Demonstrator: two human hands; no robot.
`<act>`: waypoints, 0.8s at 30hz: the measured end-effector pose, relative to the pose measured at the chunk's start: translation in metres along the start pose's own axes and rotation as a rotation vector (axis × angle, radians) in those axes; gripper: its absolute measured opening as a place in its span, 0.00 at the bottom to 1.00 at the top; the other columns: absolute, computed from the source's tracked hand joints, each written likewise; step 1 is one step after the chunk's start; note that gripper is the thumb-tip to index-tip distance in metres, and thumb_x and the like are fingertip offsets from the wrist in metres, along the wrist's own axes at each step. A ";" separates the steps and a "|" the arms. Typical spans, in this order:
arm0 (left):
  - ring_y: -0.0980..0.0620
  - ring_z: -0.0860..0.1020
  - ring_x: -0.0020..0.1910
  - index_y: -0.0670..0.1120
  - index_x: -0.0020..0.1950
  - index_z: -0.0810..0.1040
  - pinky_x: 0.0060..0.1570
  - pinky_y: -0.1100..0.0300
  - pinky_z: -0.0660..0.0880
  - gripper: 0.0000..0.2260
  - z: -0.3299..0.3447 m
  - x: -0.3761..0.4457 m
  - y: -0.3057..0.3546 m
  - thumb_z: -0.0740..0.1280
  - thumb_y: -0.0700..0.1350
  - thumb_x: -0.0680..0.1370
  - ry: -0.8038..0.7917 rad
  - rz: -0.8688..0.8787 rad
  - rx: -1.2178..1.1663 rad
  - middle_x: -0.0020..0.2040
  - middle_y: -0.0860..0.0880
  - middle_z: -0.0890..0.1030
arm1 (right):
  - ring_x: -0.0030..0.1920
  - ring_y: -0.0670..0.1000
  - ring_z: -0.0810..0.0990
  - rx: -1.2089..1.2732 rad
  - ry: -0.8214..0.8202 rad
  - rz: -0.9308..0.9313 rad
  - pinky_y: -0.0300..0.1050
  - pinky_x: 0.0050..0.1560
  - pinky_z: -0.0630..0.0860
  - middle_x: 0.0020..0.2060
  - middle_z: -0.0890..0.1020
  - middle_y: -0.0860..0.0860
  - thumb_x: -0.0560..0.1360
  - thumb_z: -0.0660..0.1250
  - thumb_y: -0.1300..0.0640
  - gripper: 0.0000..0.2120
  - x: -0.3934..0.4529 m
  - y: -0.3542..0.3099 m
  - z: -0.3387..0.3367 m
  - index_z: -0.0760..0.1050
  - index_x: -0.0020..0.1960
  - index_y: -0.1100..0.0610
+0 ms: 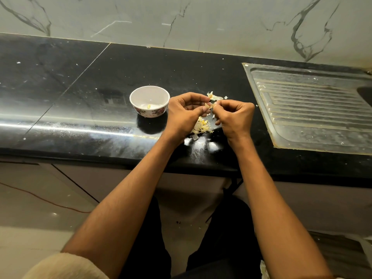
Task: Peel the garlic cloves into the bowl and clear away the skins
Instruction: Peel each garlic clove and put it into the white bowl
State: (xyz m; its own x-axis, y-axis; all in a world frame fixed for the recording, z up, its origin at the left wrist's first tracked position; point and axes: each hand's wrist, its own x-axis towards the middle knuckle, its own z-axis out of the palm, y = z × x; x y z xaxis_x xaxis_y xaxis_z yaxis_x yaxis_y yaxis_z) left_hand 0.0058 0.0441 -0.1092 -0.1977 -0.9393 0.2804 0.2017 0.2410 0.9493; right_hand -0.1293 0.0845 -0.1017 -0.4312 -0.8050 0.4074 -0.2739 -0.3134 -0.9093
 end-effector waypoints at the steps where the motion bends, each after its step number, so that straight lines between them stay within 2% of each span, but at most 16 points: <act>1: 0.47 0.85 0.43 0.36 0.52 0.84 0.45 0.59 0.82 0.08 0.000 0.000 0.000 0.72 0.28 0.74 0.005 -0.003 -0.007 0.45 0.38 0.86 | 0.26 0.50 0.77 -0.005 0.021 0.004 0.44 0.28 0.74 0.28 0.82 0.56 0.70 0.73 0.65 0.08 0.000 0.000 0.000 0.84 0.33 0.56; 5: 0.45 0.86 0.43 0.36 0.51 0.84 0.45 0.58 0.82 0.08 0.000 0.000 0.001 0.73 0.29 0.74 0.013 -0.001 -0.017 0.45 0.39 0.87 | 0.28 0.50 0.79 -0.044 0.082 -0.019 0.47 0.30 0.77 0.29 0.83 0.55 0.71 0.73 0.66 0.07 0.002 0.004 0.000 0.85 0.36 0.57; 8: 0.43 0.87 0.44 0.36 0.52 0.84 0.45 0.58 0.82 0.08 0.000 -0.001 0.001 0.75 0.30 0.73 0.035 0.002 -0.020 0.44 0.39 0.87 | 0.32 0.45 0.81 -0.168 0.077 -0.116 0.40 0.34 0.78 0.33 0.84 0.49 0.71 0.74 0.64 0.03 0.002 0.006 0.000 0.85 0.40 0.59; 10: 0.42 0.87 0.45 0.36 0.51 0.84 0.46 0.57 0.83 0.09 0.000 -0.001 0.001 0.76 0.31 0.72 0.058 0.007 -0.011 0.44 0.40 0.87 | 0.34 0.43 0.81 -0.236 0.059 -0.179 0.35 0.36 0.76 0.36 0.84 0.48 0.70 0.74 0.64 0.02 0.000 0.006 0.001 0.84 0.42 0.59; 13: 0.43 0.87 0.46 0.38 0.49 0.85 0.47 0.56 0.83 0.08 0.000 0.000 0.000 0.77 0.30 0.72 0.085 0.031 0.019 0.44 0.41 0.87 | 0.34 0.43 0.80 -0.246 0.032 -0.215 0.33 0.36 0.74 0.37 0.85 0.48 0.70 0.75 0.64 0.02 -0.002 0.004 0.002 0.85 0.43 0.58; 20: 0.46 0.87 0.46 0.38 0.48 0.85 0.52 0.51 0.84 0.08 0.003 0.000 -0.003 0.75 0.28 0.71 0.136 0.086 0.086 0.44 0.43 0.87 | 0.31 0.45 0.81 -0.339 0.032 -0.304 0.37 0.34 0.77 0.33 0.83 0.44 0.70 0.75 0.63 0.02 -0.005 0.002 0.002 0.86 0.40 0.57; 24: 0.49 0.87 0.45 0.40 0.48 0.86 0.52 0.54 0.84 0.09 0.004 0.000 -0.003 0.73 0.28 0.72 0.139 0.087 0.128 0.44 0.45 0.88 | 0.32 0.44 0.81 -0.349 0.047 -0.338 0.36 0.35 0.77 0.35 0.84 0.46 0.70 0.75 0.62 0.02 -0.004 0.002 0.002 0.87 0.42 0.57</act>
State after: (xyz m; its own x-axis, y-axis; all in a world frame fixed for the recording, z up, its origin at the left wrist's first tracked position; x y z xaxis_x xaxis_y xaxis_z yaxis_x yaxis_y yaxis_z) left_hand 0.0014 0.0441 -0.1116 -0.0485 -0.9361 0.3483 0.0865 0.3435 0.9352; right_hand -0.1268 0.0866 -0.1058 -0.3047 -0.6611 0.6856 -0.6738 -0.3592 -0.6458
